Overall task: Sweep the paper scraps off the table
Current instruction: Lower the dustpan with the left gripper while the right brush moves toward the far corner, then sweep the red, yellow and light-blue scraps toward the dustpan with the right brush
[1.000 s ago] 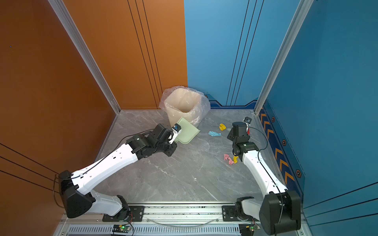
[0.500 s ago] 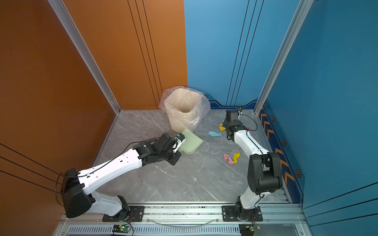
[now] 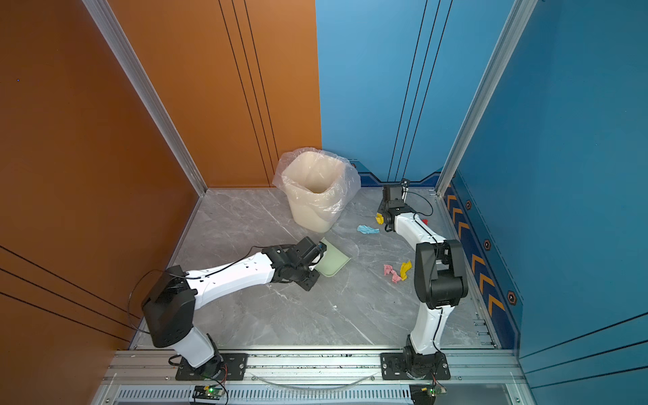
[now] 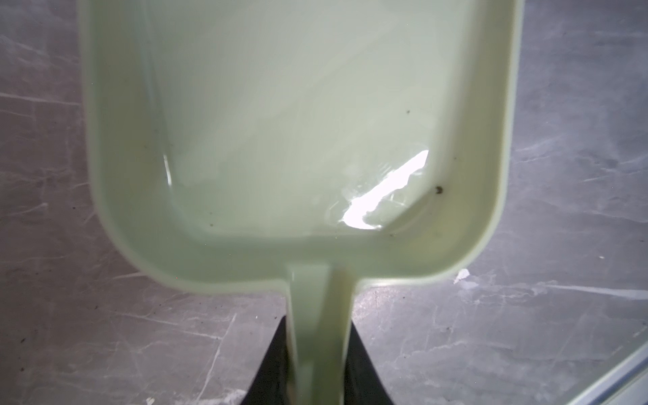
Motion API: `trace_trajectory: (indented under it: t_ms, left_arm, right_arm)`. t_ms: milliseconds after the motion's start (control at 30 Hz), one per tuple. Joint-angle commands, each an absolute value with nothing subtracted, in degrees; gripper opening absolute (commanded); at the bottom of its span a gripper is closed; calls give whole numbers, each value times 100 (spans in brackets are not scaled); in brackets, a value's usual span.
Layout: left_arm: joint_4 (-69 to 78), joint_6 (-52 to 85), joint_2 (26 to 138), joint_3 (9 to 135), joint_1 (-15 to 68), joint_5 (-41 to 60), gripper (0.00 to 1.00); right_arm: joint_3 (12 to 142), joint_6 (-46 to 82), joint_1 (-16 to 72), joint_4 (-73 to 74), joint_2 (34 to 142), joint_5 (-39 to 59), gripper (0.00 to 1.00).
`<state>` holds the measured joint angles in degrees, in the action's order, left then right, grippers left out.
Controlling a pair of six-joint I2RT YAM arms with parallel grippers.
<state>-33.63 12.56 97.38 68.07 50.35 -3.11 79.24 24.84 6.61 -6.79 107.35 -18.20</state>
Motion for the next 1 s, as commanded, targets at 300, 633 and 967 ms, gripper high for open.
trace_trajectory:
  t_ms: [300,633,967]
  left_arm:
    - [-3409,1354,10640,7382,5101,384,0]
    - [-3401,1406,10972,7645,5098,384,0]
    - [-3399,1519,11364,7835,5134,502,0]
  right_arm:
    - [8348,2356,606,-859,11208,-1607,0]
    - [7706,2530,826,-740,10950,-914,0]
    - [6200,2976,1754,-800,9598,-964,0]
